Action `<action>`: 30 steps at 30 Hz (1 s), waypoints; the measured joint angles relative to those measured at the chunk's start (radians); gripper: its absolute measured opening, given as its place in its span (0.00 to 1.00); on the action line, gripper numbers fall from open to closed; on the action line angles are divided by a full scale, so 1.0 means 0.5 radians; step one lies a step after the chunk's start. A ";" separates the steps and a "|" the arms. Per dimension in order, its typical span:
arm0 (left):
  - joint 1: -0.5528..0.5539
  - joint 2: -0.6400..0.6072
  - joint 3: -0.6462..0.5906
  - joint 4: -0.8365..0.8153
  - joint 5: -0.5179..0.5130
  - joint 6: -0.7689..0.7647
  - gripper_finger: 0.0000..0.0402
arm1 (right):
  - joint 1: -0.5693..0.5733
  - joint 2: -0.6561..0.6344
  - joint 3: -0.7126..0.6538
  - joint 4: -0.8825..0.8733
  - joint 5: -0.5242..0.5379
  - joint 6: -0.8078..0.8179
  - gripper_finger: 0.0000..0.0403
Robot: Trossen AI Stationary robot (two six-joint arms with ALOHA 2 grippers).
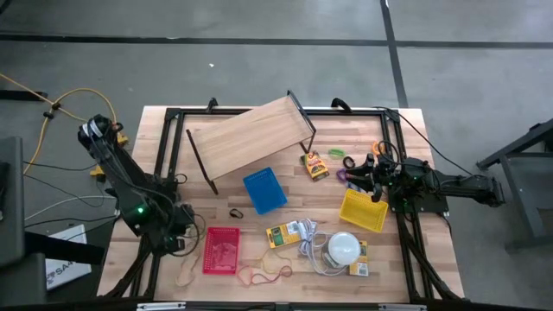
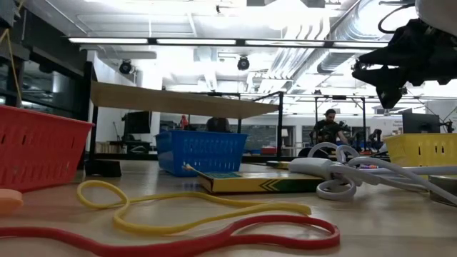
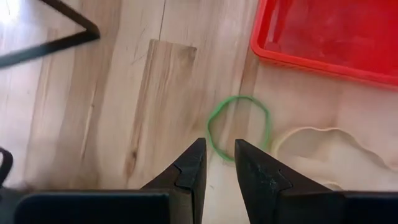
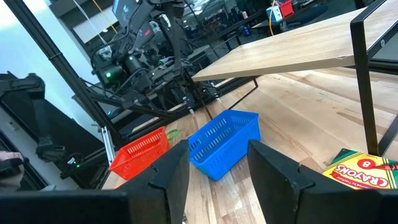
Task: Pick & Place Office Desk Supplies
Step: Put the green rubber band into the red bin
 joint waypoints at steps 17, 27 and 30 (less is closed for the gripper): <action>0.261 0.215 -0.122 0.360 0.230 0.171 0.20 | -0.001 0.000 0.000 0.000 0.000 0.000 0.37; 0.418 0.215 -0.250 0.537 0.330 0.282 0.20 | 0.000 0.000 0.000 0.000 0.000 0.000 0.37; 0.423 0.215 -0.274 0.555 0.331 0.283 0.20 | 0.000 0.000 0.000 0.000 0.000 0.000 0.37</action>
